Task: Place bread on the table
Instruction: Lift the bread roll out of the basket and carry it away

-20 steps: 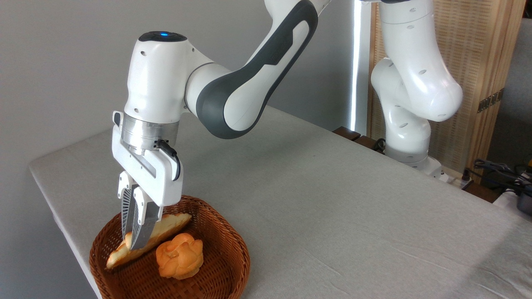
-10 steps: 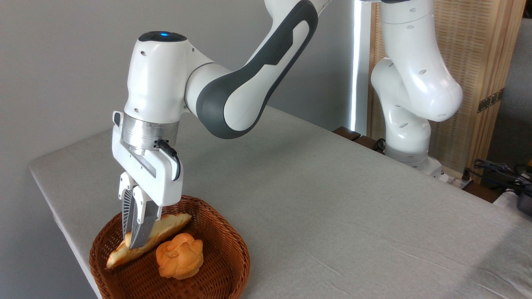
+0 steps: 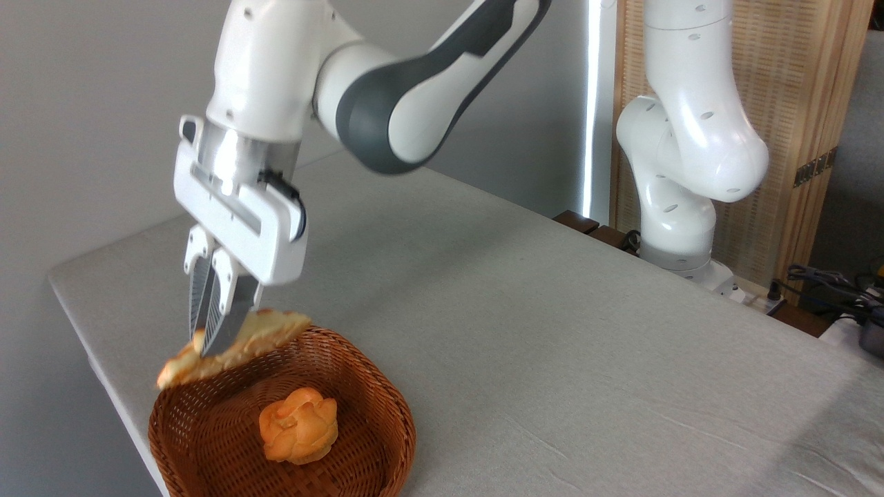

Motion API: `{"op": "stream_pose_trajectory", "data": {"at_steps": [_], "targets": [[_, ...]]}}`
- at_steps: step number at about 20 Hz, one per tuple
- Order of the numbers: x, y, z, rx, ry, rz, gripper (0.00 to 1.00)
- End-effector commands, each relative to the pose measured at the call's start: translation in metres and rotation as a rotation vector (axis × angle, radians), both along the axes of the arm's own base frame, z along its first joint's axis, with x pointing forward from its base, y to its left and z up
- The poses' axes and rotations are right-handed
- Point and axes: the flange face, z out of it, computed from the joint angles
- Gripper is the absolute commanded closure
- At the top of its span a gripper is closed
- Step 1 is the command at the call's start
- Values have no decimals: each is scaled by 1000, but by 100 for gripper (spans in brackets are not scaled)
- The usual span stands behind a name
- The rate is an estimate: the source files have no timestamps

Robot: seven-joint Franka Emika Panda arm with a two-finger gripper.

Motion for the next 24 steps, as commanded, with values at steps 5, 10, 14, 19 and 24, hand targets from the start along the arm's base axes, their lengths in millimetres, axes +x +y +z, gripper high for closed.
{"op": "stream_pose_trajectory", "data": {"at_steps": [5,10,14,19,24], "targets": [[-41,7,42,-30,130,-17,78],[-71,8,54,-28,249,-52,78],[-100,9,43,-29,332,-72,78],[-126,7,11,-19,400,-92,71],[-131,-8,-25,4,461,-119,49]]}}
